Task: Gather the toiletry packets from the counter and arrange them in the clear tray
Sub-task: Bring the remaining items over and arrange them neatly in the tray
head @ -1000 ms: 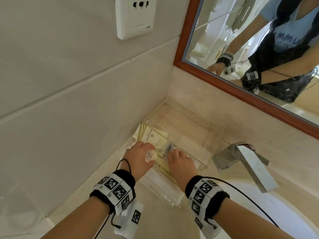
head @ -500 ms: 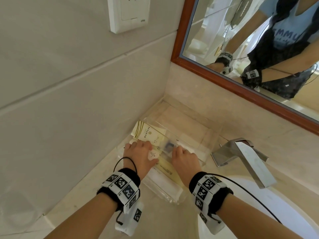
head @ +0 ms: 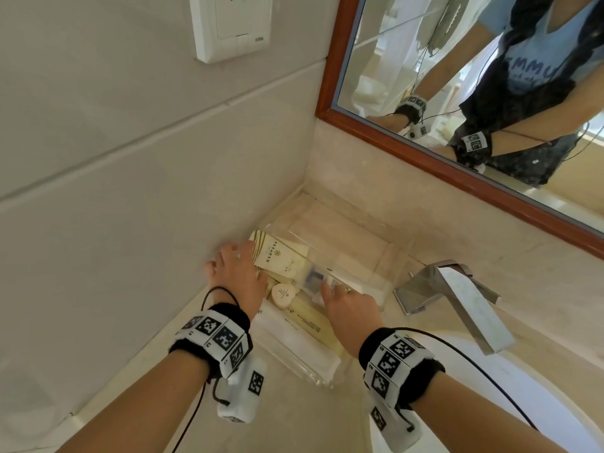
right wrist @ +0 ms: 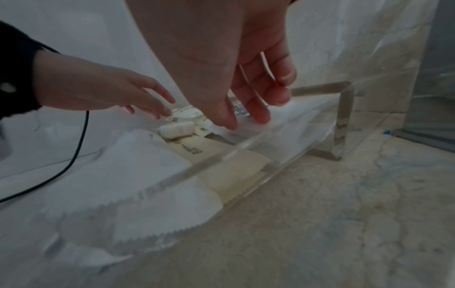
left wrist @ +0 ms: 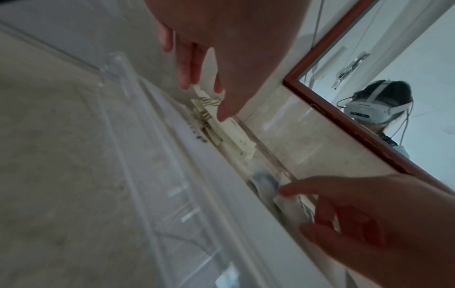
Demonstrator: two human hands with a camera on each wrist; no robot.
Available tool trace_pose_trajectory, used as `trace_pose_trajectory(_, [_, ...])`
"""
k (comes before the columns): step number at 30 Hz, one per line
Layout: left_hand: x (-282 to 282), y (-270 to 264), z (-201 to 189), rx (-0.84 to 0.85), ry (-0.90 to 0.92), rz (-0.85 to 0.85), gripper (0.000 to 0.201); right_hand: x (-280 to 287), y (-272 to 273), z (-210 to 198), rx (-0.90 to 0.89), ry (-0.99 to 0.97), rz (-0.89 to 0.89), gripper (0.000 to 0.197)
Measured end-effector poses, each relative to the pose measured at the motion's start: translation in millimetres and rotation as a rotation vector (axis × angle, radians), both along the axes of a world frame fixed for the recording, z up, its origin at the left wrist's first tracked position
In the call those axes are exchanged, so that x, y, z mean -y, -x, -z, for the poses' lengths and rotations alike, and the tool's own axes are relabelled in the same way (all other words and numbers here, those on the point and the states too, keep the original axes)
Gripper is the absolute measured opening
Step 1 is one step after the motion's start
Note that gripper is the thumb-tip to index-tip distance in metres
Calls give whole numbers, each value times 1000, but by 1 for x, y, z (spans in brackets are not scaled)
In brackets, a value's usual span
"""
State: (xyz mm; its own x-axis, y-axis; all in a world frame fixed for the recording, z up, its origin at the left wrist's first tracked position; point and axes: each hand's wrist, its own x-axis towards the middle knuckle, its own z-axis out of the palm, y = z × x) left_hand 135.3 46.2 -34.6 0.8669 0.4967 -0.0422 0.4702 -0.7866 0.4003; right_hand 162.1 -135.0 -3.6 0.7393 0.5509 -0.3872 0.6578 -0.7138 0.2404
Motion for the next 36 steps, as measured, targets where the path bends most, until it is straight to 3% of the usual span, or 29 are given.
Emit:
trace_pose_trajectory(10, [-6,-20,1,70,128,127,40,-2,-5,3,2,-6,-19,53])
trace_pose_trajectory(17, [-16,-29,3,123,16,100,29,-1,-8,9,24,-56,-35,54])
trace_pose_trajectory(23, [-16,-24,3,10,-38,196,47,1,-13,15,31,-101,-36,50])
trace_pose_trajectory(30, [-14,-31,-1,-28,-91,208,44,-5,-14,21,51,-165,-64,51])
trace_pose_trajectory(36, [-14,-33,0,9,-75,160,42,-31,-21,15,65,-227,-128,31])
